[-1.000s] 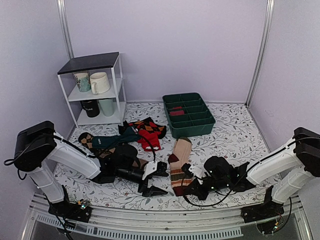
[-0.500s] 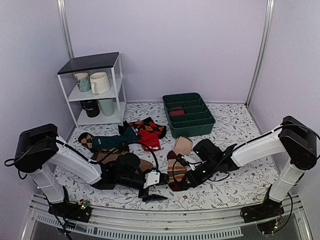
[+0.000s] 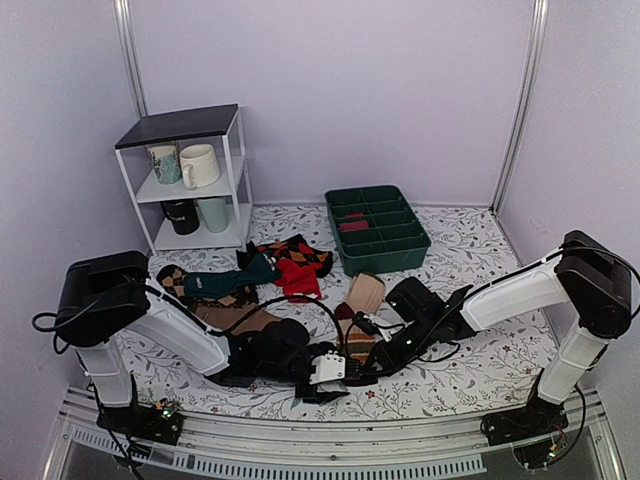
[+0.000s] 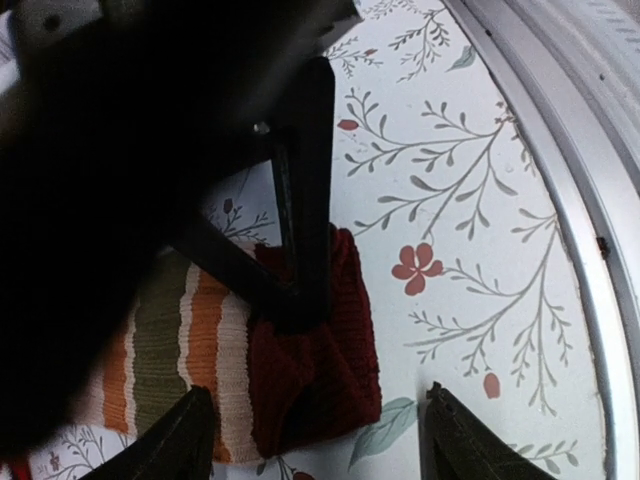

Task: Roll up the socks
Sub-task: Roll a pair of socks at the center of the board.

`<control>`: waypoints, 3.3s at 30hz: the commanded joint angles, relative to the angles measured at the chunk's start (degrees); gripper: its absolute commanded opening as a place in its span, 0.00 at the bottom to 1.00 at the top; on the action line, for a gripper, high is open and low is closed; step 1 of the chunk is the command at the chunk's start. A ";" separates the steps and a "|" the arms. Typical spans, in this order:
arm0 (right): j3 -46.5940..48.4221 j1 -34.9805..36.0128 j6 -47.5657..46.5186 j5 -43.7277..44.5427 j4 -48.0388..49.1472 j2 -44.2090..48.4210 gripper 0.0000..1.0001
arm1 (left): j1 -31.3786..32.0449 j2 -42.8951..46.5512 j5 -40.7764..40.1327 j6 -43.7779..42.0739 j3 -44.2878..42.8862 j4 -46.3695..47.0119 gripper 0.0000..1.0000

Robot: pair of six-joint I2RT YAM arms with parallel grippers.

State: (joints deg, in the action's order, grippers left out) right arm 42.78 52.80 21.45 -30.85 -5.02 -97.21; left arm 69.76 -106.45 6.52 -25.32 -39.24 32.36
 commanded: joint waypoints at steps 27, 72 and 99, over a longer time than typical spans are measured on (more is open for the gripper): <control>-2.41 -0.45 0.93 -1.09 -1.75 -2.26 0.07 | 4.24 -4.01 -8.62 0.41 0.75 3.64 0.00; -30.49 11.10 -32.13 15.64 67.95 -2.46 0.56 | -5.51 -8.85 17.27 25.85 1.11 -6.52 0.00; -23.94 11.29 -16.75 15.03 45.67 -3.40 0.03 | -4.47 2.03 4.51 23.87 7.89 -0.20 0.44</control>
State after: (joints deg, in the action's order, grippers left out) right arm 15.94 63.79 -2.90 -11.62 57.34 -101.14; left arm 64.05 -110.02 22.65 -0.47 -38.35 37.01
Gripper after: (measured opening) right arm 0.048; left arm 0.114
